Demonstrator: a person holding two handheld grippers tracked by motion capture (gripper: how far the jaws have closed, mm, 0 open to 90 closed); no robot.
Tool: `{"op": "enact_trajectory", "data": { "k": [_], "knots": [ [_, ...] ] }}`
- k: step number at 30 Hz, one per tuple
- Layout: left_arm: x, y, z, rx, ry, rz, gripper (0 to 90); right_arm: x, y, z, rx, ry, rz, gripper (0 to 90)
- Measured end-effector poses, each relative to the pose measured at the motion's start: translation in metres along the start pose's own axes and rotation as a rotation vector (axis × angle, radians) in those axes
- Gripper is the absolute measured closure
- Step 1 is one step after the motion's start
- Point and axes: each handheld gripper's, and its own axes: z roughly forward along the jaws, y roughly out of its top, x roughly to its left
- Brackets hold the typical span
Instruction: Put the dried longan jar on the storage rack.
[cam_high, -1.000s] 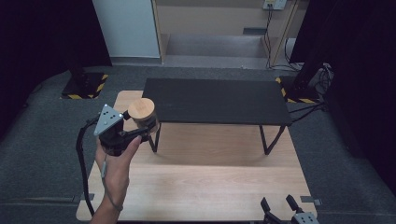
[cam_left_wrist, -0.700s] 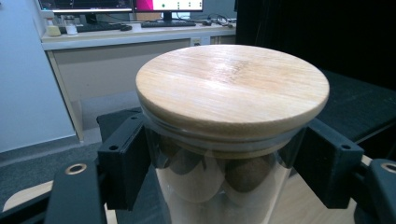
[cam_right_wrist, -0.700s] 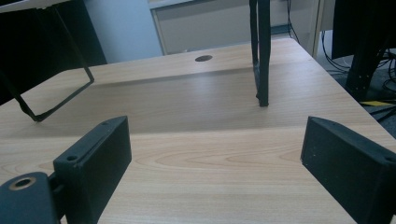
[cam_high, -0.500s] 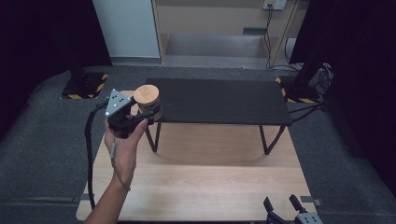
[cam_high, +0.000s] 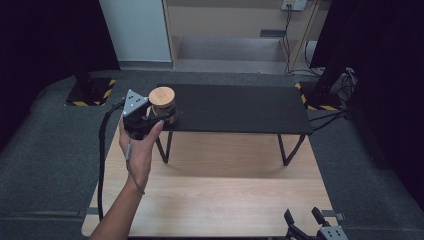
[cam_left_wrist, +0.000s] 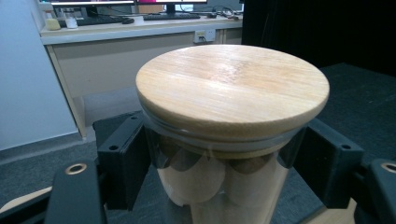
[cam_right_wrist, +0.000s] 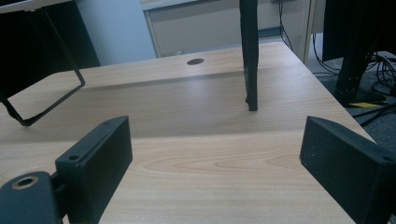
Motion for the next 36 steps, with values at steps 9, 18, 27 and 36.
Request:
{"op": "enact_trajectory", "data": {
  "k": [9,18,27,36],
  "knots": [
    [0.002,-0.004,0.021,0.03,0.029,0.004,24.3,-0.001,0.001,0.002,0.003,-0.009,0.003,9.1],
    [0.004,-0.007,0.032,0.038,0.037,0.003,24.3,-0.002,0.001,0.004,0.009,-0.016,0.006,9.1],
    [0.004,-0.006,0.035,0.043,0.043,0.003,24.3,-0.003,0.0,0.006,0.013,-0.02,0.01,9.1],
    [0.001,-0.006,0.037,0.048,0.063,0.032,19.5,-0.005,-0.001,0.004,0.012,-0.018,0.014,7.6]
  ]
}}
